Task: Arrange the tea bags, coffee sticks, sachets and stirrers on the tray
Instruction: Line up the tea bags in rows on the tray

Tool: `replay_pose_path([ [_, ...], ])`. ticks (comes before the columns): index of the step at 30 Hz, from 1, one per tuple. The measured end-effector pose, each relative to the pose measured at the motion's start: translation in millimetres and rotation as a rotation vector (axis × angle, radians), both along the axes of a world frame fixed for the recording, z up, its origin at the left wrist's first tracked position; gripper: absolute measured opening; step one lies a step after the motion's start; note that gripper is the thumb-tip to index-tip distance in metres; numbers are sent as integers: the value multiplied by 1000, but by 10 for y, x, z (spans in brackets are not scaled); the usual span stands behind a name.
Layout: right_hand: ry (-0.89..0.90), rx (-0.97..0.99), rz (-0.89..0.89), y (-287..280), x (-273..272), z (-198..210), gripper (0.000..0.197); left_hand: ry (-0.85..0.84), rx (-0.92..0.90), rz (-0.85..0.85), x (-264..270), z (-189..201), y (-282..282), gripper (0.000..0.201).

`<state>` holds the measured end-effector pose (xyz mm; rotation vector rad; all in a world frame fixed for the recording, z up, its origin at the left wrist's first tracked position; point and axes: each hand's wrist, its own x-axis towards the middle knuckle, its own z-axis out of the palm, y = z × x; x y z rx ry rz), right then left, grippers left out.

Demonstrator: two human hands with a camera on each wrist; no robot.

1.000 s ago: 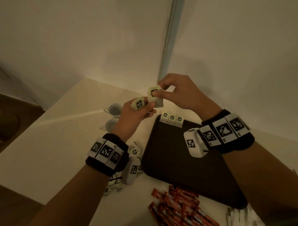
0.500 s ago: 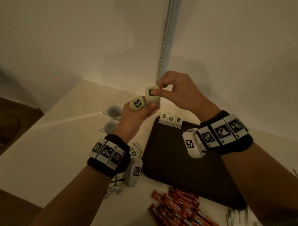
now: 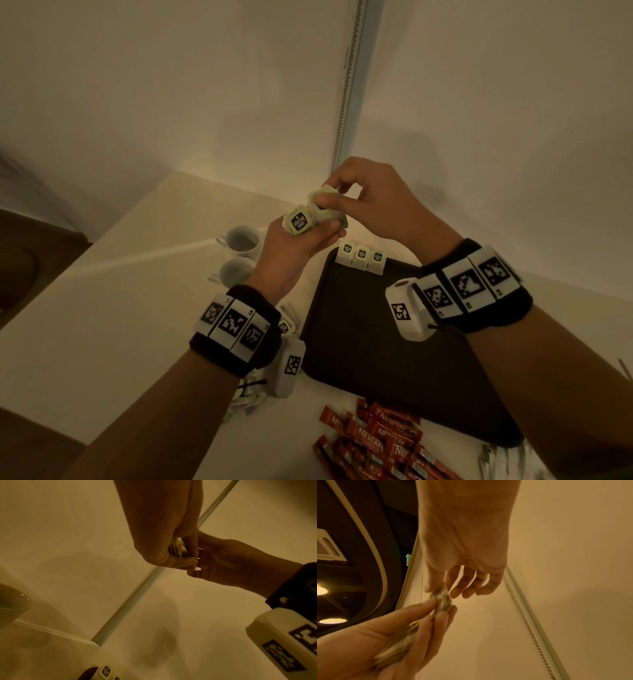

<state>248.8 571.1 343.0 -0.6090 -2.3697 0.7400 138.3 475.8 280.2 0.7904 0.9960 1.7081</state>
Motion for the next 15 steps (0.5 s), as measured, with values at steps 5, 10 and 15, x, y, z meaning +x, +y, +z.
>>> replay_pose_path([
  [5, -5, -20, -43, 6, -12, -15, 16, 22, -7, 35, -20, -1, 1, 16],
  [10, -8, -92, -97, -39, -16, -15, 25, 51, -9, 64, -2, -7, 2, 16],
  [15, -64, -98, -65, -38, 17, 28, 20, -19, 11, 54, 33, -1, 7, 16],
])
